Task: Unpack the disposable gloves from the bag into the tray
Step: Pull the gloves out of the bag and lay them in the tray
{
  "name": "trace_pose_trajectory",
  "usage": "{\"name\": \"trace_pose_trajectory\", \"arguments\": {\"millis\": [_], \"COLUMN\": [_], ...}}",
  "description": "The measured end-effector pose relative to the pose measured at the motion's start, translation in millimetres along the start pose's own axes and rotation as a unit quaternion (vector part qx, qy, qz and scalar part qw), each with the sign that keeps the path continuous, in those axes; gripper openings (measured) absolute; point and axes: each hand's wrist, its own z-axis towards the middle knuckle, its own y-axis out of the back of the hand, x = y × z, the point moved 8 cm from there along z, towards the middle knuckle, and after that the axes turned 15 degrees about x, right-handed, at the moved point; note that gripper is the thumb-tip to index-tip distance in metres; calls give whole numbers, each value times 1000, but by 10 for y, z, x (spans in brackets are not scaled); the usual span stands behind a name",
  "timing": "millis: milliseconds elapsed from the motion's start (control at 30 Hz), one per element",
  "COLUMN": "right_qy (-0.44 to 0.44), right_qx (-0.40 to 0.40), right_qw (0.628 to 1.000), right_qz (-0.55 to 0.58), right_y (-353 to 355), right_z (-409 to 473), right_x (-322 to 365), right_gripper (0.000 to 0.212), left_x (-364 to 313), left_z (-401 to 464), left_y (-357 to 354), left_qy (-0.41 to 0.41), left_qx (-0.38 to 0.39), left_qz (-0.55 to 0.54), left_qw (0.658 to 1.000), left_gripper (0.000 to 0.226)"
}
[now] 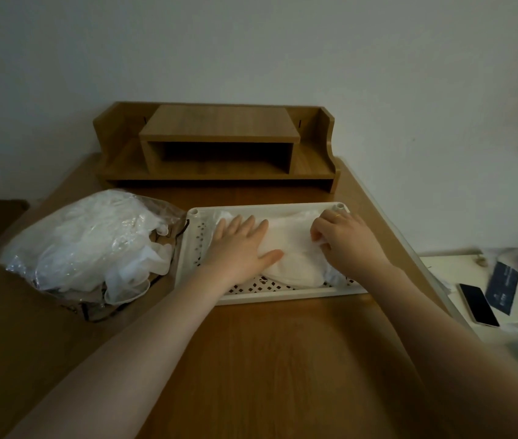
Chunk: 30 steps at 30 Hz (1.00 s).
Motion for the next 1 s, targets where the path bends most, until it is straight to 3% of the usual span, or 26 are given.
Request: {"name": "trace_pose_trajectory", "arguments": {"millis": [67,167,233,367,433,500,567,700,833,933,1000], "right_qy": [-8,-47,-83,-46,-21,-20,-37,-84,-139,-154,-138], "right_qx": [-45,46,68,-50,47,195,259,228,229,208,160], "right_qw": [998,992,992,997,996,980,964,970,962,964,976], "right_qz": [-38,-109,-71,29,68,43,37,24,53,54,48], "right_y": [83,17,43,283,17,-397,-622,-648,-661,-494,-238], "right_z": [-52,-75,-98,21,215,322,319,291,247,224,234], "right_x": [20,52,16,308,428,427,316,123,44,96,253], "right_gripper": [25,21,25,36,49,63,72,92,116,121,103], "left_x": [44,99,98,90,143,239,406,582,573,370,214], "left_z": [13,43,46,48,48,23,-22,-35,-87,-265,-485], "left_y": [10,-26,-48,0,26,21,-29,-126,-82,42,242], "left_qy": [6,12,8,-8,1,33,86,130,137,56,-37], "left_qx": [-11,2,7,-9,-20,-30,-23,11,-6,-28,-82], "left_qz": [7,12,3,-76,-95,-38,-1,-51,-40,-89,-186], "left_qw": [1000,1000,1000,997,995,998,996,990,990,994,978], "left_gripper": [79,84,82,62,59,63,77,100,95,74,56]}}
